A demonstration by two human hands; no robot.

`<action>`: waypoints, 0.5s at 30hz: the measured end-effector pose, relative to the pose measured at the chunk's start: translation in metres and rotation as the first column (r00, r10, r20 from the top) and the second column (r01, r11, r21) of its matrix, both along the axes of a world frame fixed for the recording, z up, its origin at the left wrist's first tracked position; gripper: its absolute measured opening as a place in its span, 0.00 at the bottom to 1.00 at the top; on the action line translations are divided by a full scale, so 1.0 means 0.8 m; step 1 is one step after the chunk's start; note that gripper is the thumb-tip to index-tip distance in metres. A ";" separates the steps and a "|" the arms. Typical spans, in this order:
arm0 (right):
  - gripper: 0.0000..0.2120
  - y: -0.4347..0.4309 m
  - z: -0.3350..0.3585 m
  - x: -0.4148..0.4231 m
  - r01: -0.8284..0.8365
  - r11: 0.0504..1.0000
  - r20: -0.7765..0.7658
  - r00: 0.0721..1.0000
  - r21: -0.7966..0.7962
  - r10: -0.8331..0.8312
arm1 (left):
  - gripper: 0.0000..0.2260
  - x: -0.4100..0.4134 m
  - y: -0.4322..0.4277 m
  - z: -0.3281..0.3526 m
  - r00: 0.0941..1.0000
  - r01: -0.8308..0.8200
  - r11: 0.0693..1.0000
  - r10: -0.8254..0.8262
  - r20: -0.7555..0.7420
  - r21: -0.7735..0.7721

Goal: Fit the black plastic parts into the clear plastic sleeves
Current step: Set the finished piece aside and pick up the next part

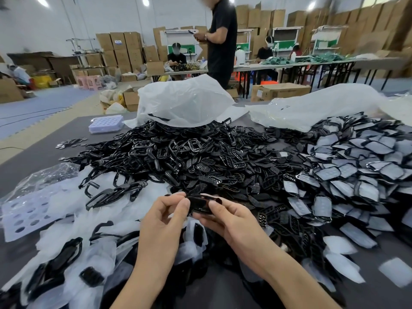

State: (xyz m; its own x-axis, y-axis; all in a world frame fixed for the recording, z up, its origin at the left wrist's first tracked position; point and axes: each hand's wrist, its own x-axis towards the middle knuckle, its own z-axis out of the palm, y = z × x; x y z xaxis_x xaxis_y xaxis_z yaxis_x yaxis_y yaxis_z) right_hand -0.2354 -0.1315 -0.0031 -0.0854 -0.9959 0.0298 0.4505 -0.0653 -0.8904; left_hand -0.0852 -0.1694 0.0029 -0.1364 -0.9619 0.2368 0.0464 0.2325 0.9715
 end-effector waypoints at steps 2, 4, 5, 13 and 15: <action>0.13 0.000 0.001 0.001 -0.028 0.999 0.024 0.999 -0.023 0.029 | 0.01 -0.003 0.001 -0.001 1.000 0.005 1.000 -0.005 -0.002 0.010; 0.14 0.001 0.002 0.001 -0.044 0.998 0.042 0.998 -0.043 0.046 | 0.06 -0.006 0.001 -0.004 1.000 -0.018 1.000 0.018 0.007 0.000; 0.15 0.002 0.002 0.001 -0.057 0.997 0.047 0.997 -0.049 0.060 | 0.07 -0.006 0.002 -0.005 1.000 -0.022 1.000 0.022 0.013 -0.012; 0.13 0.011 0.010 -0.009 -0.129 0.991 -0.085 0.989 -0.043 0.125 | 0.13 0.002 -0.002 0.000 0.985 0.148 0.989 -0.149 0.087 0.021; 0.13 0.014 0.014 -0.012 -0.129 0.991 -0.120 0.985 -0.046 0.123 | 0.15 0.007 -0.002 0.003 0.973 0.190 0.982 -0.189 0.134 0.006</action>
State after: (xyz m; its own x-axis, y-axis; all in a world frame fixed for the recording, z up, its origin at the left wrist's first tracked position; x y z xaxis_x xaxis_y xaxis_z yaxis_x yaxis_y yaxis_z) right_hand -0.2448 -0.1206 0.0081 0.0479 -0.9952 0.0853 0.3515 -0.0631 -0.9340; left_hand -0.0794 -0.1712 0.0053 -0.3469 -0.9139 0.2111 -0.0393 0.2390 0.9702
